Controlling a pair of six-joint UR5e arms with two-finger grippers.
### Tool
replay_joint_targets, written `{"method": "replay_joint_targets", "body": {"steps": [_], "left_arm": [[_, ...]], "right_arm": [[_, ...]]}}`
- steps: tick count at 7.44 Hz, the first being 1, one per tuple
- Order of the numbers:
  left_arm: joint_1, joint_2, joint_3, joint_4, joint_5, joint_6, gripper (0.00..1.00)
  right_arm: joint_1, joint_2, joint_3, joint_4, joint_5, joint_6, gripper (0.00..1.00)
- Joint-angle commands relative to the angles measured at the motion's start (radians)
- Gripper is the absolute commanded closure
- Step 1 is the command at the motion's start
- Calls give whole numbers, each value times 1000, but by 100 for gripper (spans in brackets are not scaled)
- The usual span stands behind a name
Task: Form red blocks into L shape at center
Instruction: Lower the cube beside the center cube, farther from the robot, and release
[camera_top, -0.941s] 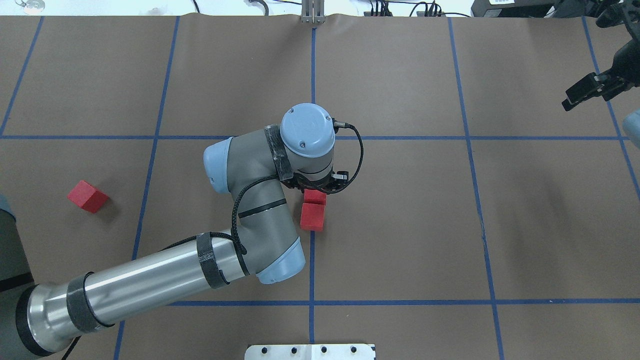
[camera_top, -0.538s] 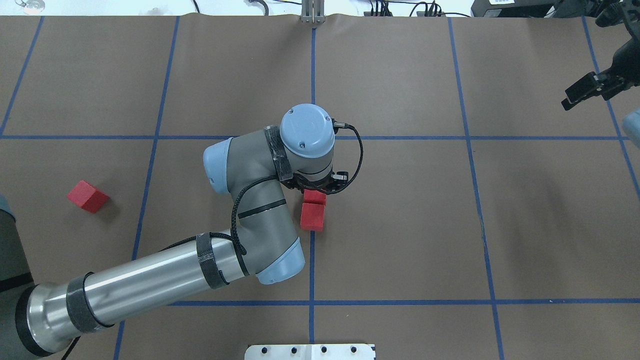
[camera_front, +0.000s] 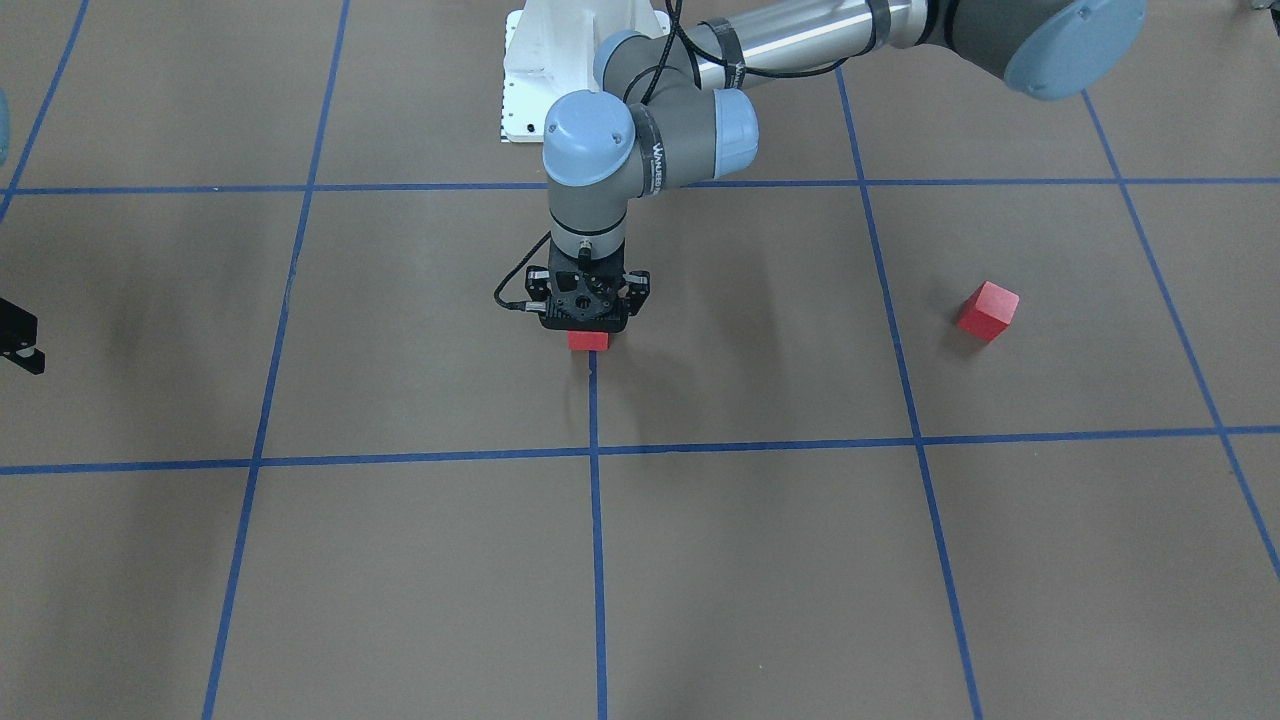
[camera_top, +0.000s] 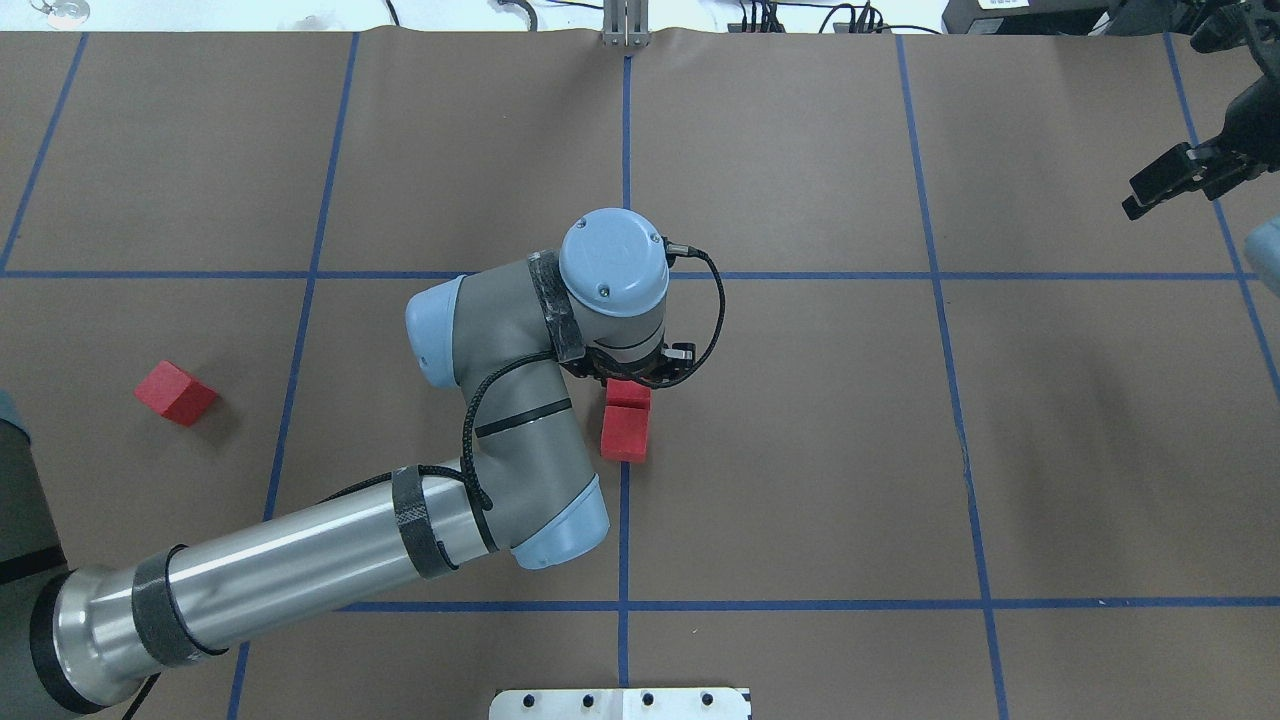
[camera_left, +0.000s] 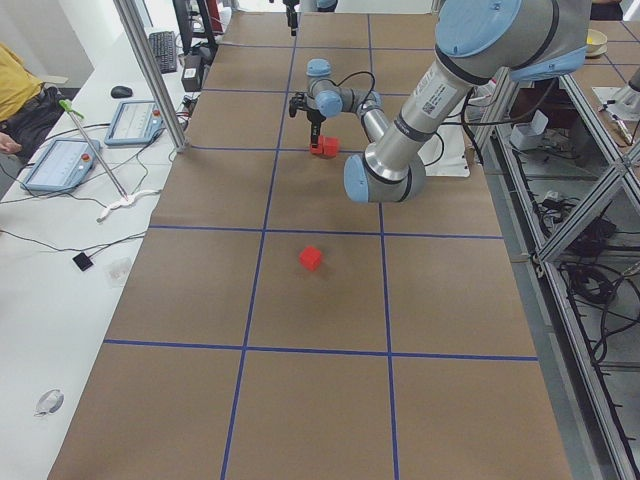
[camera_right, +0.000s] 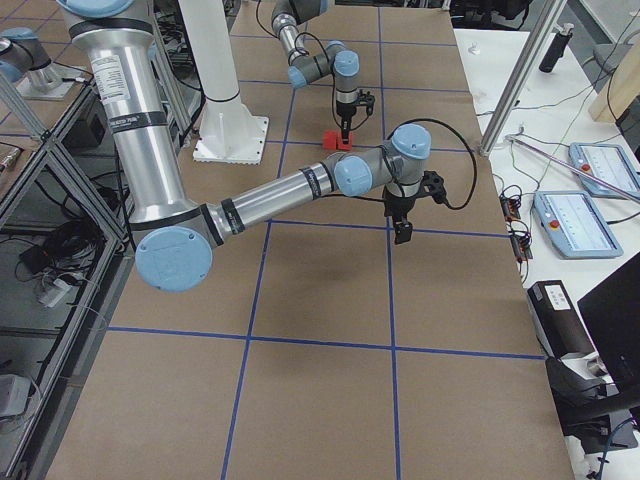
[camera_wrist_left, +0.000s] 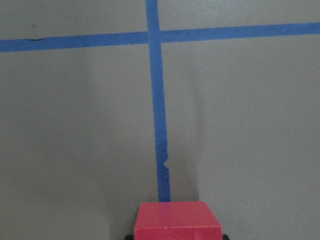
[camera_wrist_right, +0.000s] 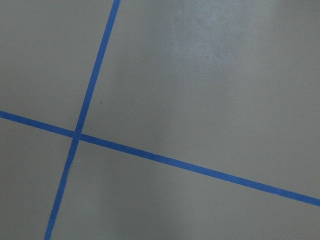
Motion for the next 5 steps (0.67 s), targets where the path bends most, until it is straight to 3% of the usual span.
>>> {"method": "replay_joint_targets", "body": {"steps": [1,5], "left_arm": [[0,0,0,0,1,0,82],[9,0,-2,0,17,0,82]], "right_arm": [[0,0,0,0,0,1,0],[0,2,0,0,0,1,0]]}}
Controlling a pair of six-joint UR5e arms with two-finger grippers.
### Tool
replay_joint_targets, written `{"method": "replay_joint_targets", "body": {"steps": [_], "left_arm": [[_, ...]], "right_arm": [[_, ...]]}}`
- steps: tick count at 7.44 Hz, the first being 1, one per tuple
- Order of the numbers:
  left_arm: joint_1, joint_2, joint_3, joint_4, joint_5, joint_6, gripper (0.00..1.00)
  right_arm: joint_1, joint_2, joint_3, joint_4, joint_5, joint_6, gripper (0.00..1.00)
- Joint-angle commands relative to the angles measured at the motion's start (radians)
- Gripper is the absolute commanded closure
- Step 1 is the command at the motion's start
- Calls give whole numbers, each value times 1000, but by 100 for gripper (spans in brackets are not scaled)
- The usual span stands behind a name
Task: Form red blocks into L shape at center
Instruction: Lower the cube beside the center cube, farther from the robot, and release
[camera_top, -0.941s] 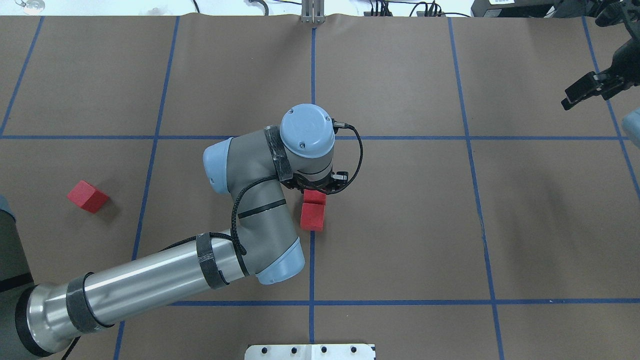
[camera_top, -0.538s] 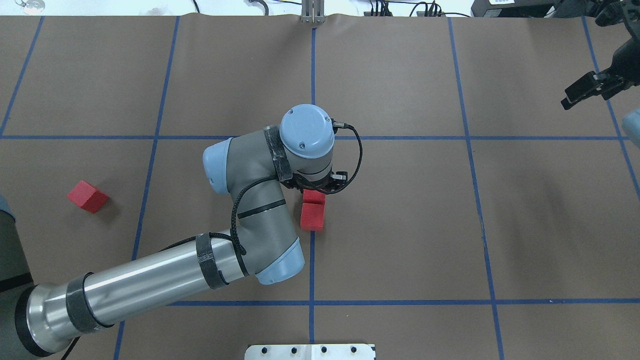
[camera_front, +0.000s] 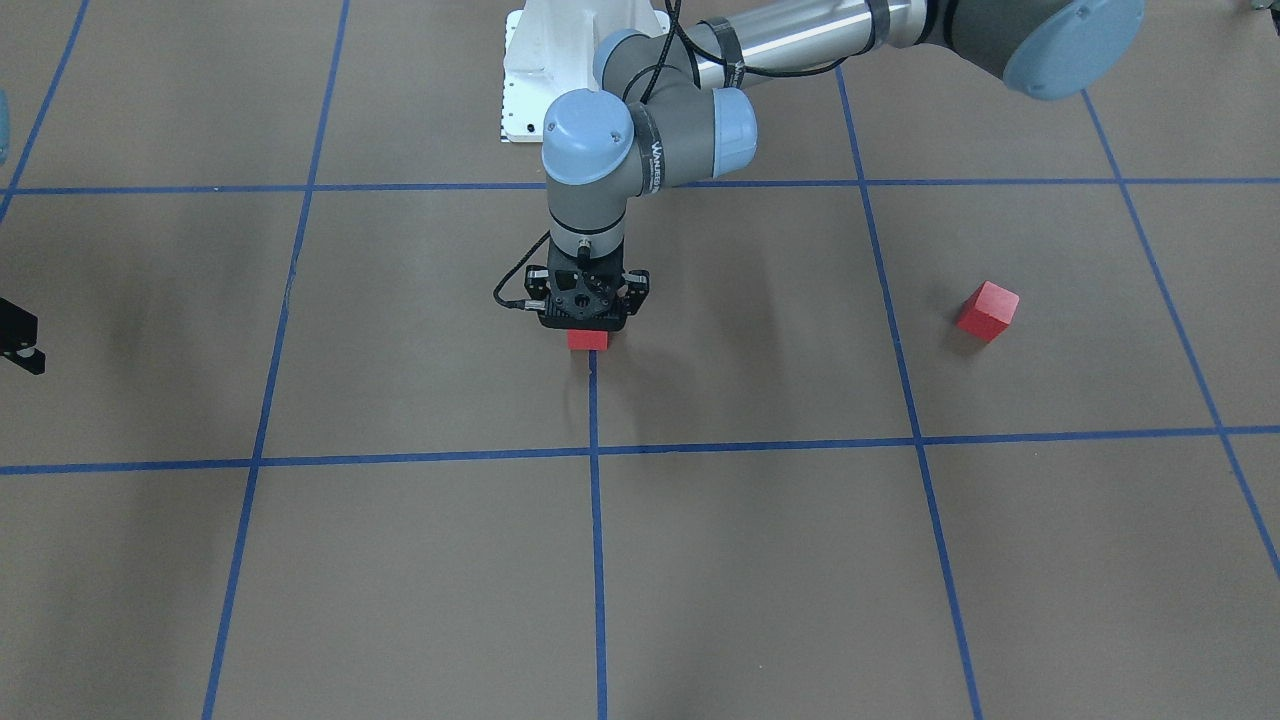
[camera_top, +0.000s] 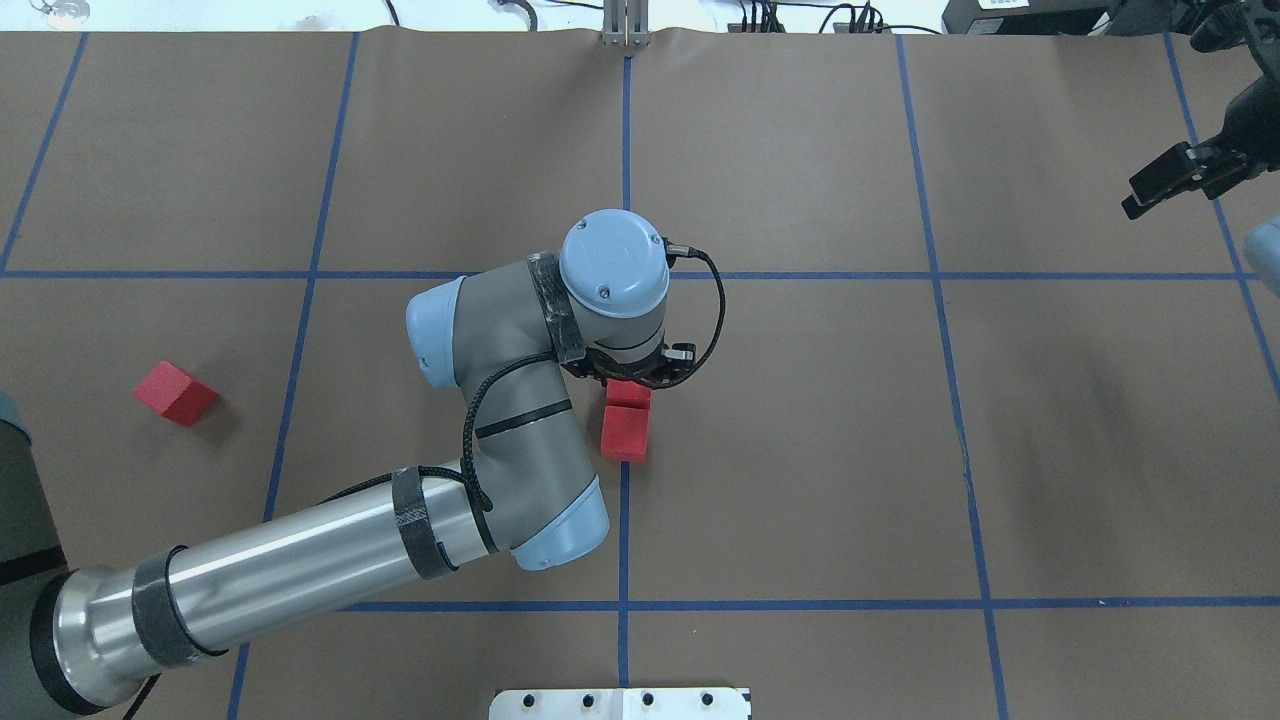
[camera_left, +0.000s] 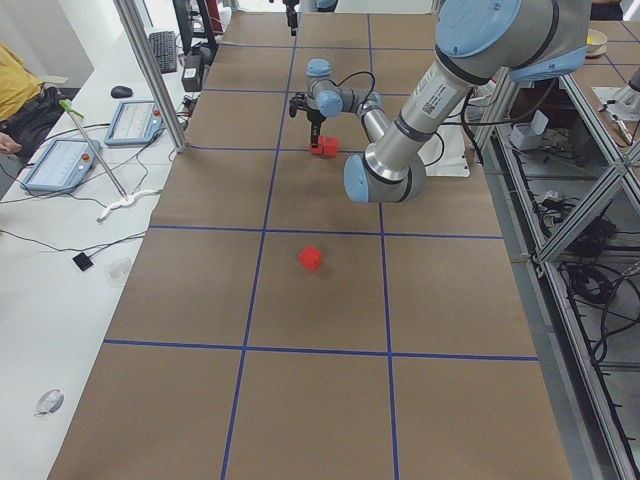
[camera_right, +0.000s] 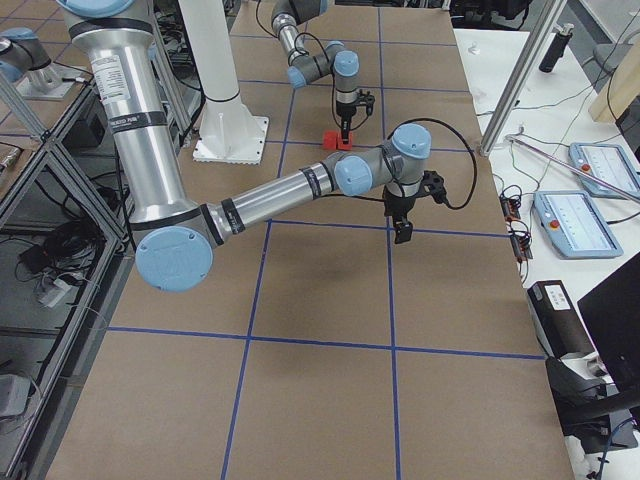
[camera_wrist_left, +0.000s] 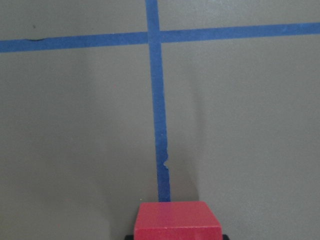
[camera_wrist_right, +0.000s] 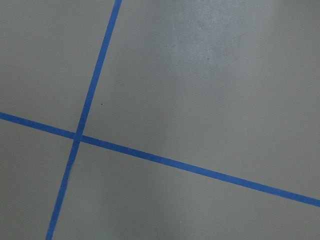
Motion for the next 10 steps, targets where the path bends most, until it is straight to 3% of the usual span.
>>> {"method": "replay_joint_targets", "body": {"steps": [1,10], "left_arm": [[4,0,0,0,8,0,80],[6,8,-5,2,7,0,75]], "right_arm": [[0,0,0,0,0,0,0],[0,0,2,0,0,0,0]]}}
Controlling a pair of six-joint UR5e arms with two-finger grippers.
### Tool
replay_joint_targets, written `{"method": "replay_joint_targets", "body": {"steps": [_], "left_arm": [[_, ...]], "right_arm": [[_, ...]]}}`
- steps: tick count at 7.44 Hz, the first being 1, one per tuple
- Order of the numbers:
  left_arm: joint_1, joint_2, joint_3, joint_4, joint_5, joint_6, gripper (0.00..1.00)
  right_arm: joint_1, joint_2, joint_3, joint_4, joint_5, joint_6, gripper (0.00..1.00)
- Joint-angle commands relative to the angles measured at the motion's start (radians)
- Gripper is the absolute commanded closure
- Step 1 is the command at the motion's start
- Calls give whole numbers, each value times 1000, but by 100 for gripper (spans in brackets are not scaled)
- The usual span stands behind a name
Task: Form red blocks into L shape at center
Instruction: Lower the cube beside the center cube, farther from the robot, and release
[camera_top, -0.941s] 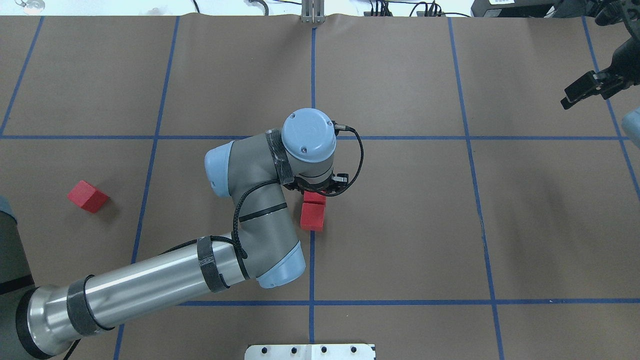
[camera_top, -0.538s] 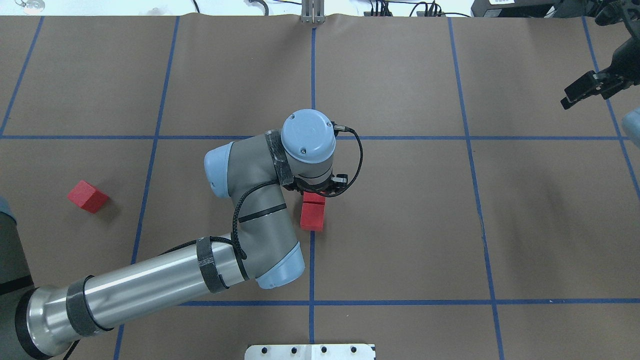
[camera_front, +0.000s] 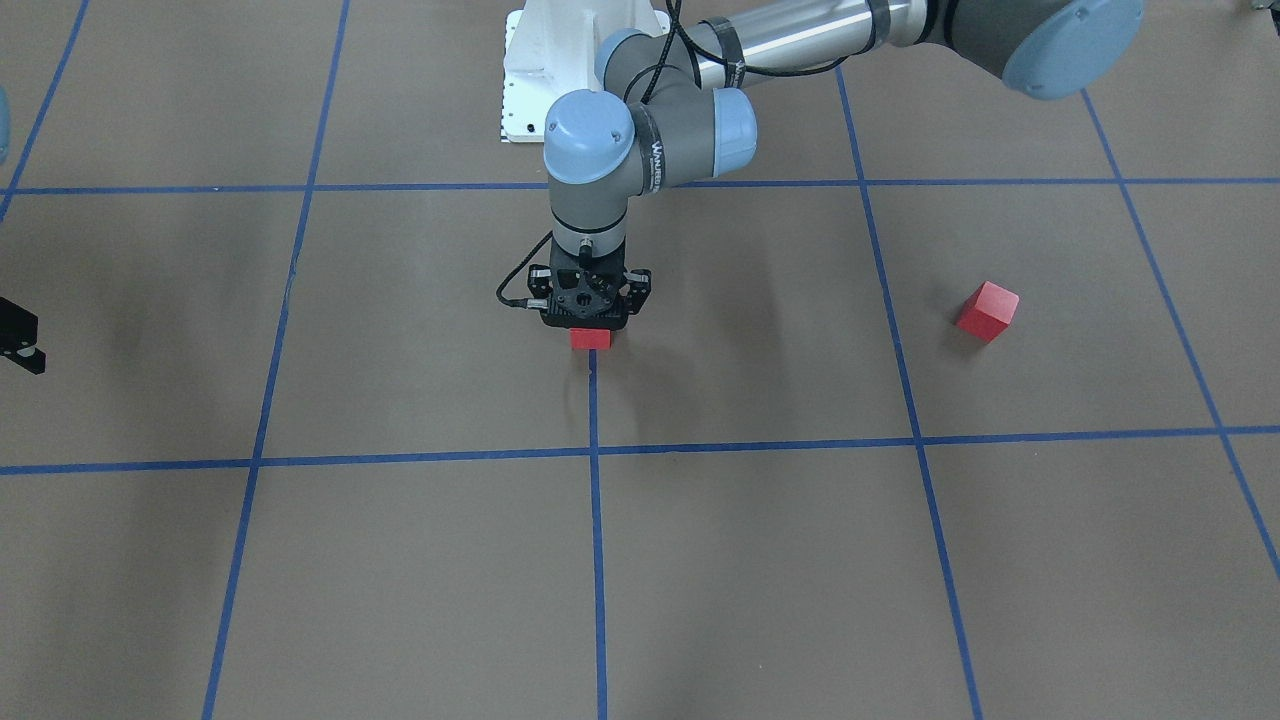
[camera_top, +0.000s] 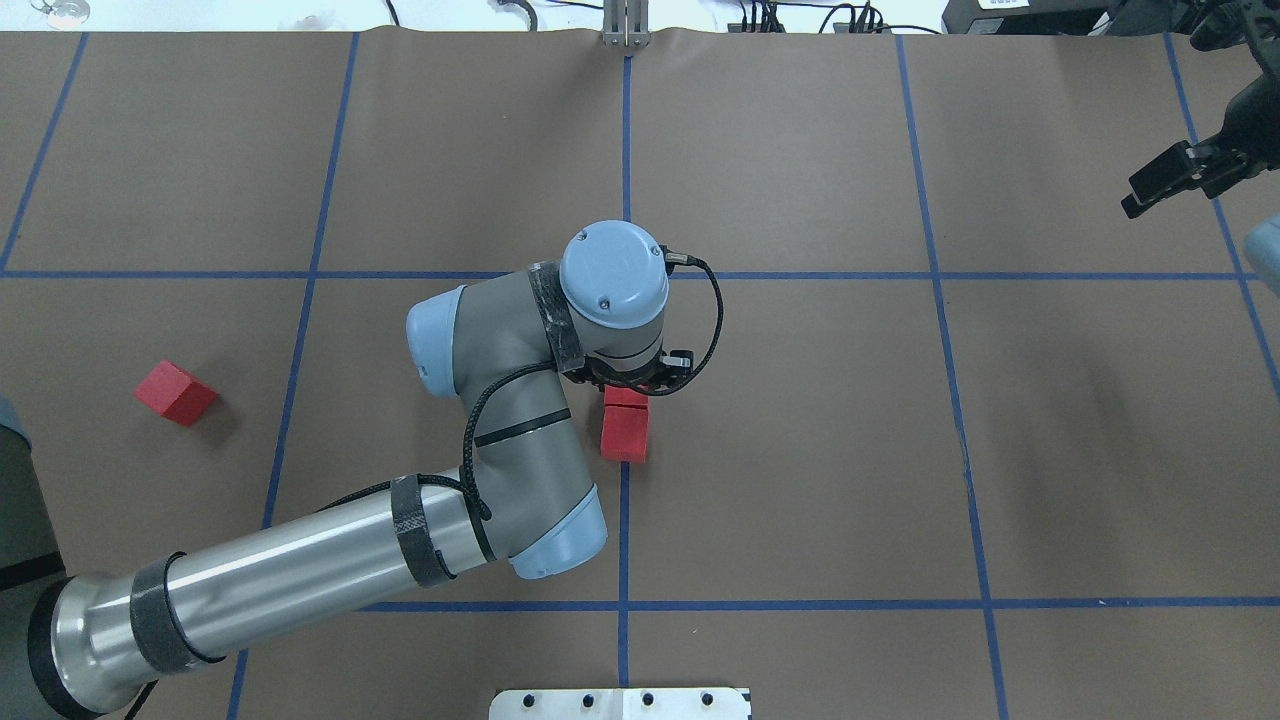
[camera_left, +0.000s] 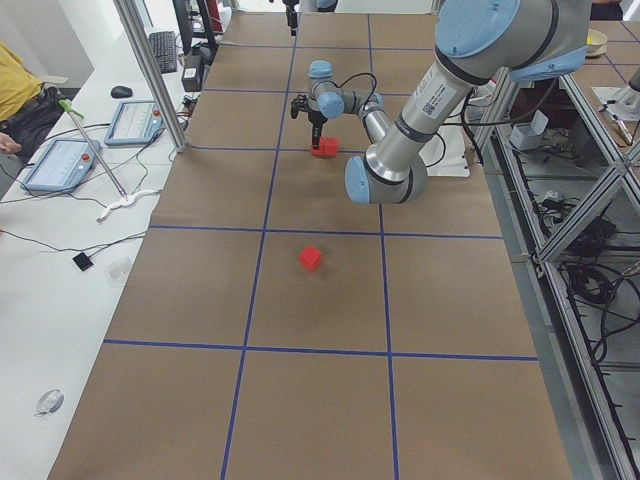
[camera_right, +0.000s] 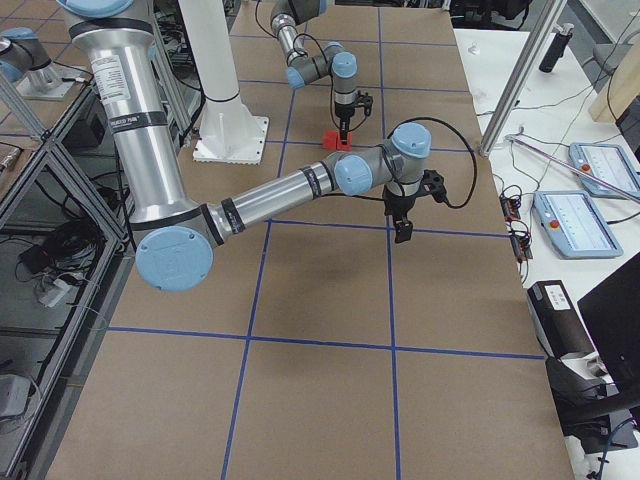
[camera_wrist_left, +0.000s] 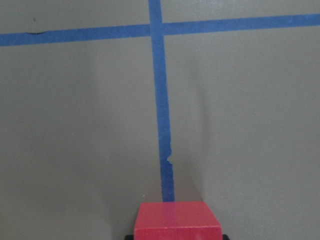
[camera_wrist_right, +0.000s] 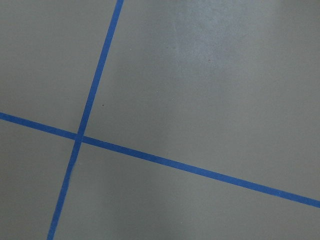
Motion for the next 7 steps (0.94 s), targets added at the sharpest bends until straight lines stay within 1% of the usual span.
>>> {"method": "replay_joint_targets", "body": {"steps": [1,4,6,7], "left_arm": [[0,0,-1,0,0,0,74],[0,-2,-1,2,-2,0,71],[0,-2,-3,2,0,0,64],[0,0,-3,2,0,0,58]], "right_arm": [[0,0,0,0,0,0,0],[0,0,0,0,0,0,0],[0,0,0,0,0,0,0],[0,0,0,0,0,0,0]]}}
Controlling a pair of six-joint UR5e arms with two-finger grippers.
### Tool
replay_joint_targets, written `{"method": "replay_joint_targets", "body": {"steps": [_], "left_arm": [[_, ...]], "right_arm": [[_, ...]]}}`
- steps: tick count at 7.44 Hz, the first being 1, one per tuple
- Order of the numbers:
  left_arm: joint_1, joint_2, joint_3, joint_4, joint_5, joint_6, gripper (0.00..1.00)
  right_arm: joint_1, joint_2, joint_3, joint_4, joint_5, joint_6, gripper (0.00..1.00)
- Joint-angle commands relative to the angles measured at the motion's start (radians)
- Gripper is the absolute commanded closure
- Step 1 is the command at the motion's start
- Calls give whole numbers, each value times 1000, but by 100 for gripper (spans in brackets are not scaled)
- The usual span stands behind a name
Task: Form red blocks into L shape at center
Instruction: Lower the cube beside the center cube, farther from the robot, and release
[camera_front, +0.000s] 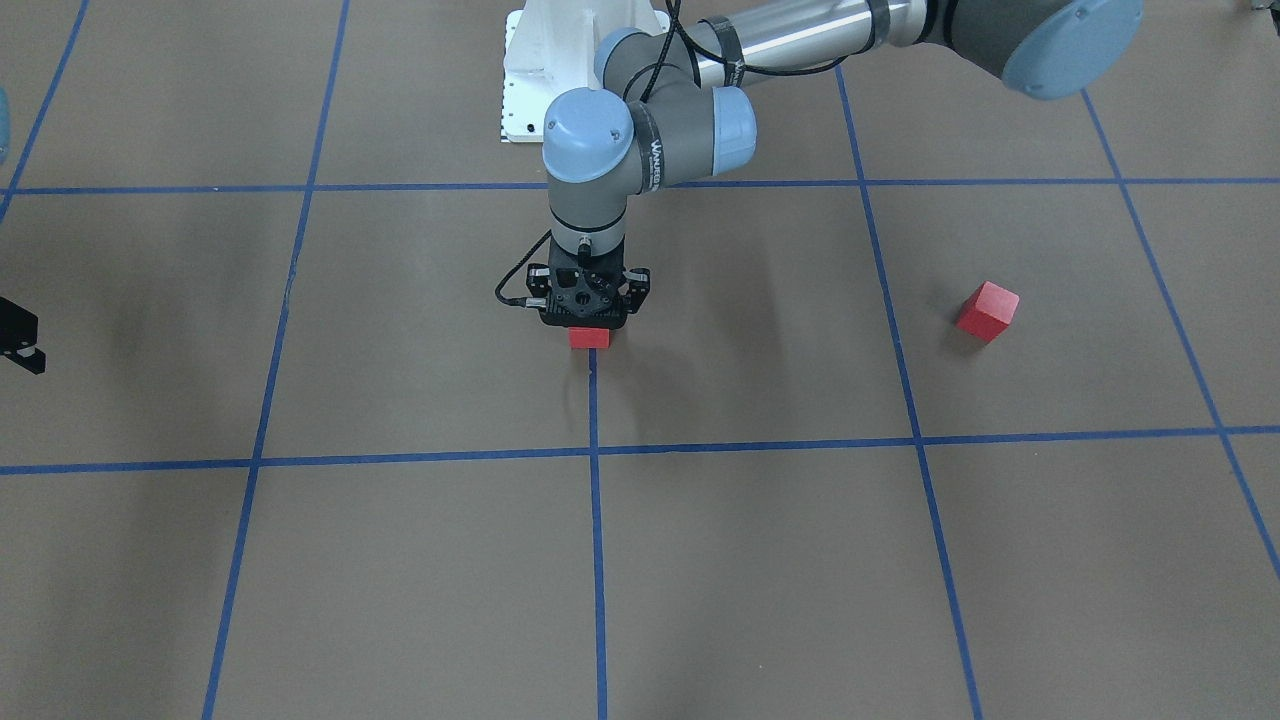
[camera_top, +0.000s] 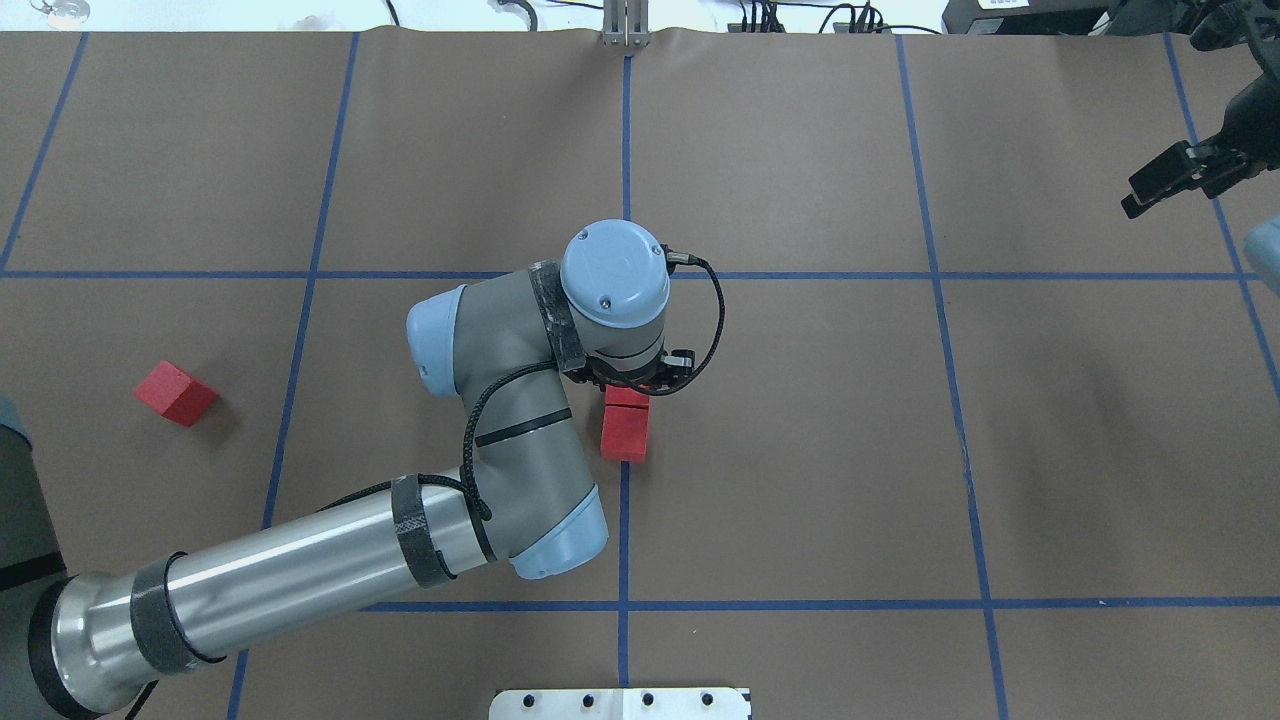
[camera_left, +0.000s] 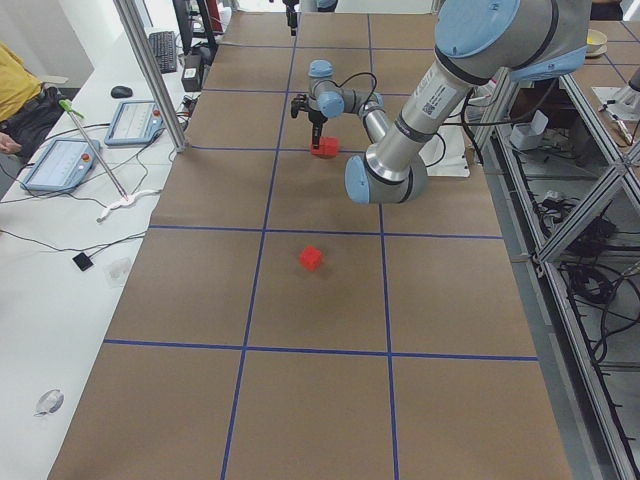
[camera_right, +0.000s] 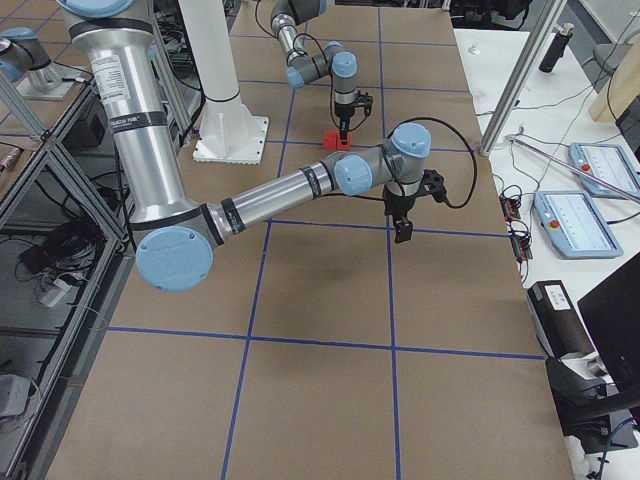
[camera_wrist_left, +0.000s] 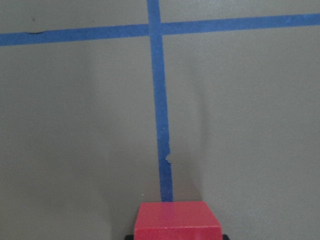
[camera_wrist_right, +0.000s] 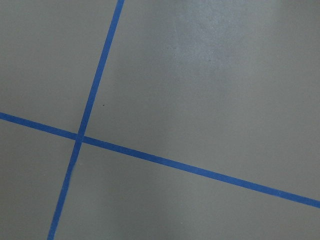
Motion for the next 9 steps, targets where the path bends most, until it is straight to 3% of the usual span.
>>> {"method": "replay_joint_targets", "body": {"steps": [1,4,6,8,9], "left_arm": [[0,0,-1,0,0,0,52],[3,1,-2,0,2,3,1],[3,1,-28,27,-3,14,0],[-2,26,-217,199,-10,117,0],[-5,126,-358,218,-20,200,0]], "right_arm": [[0,0,0,0,0,0,0],[0,-2,0,0,0,0,0],[0,-2,0,0,0,0,0],[0,-3,2,0,0,0,0],[0,-6,0,0,2,-2,0]]}}
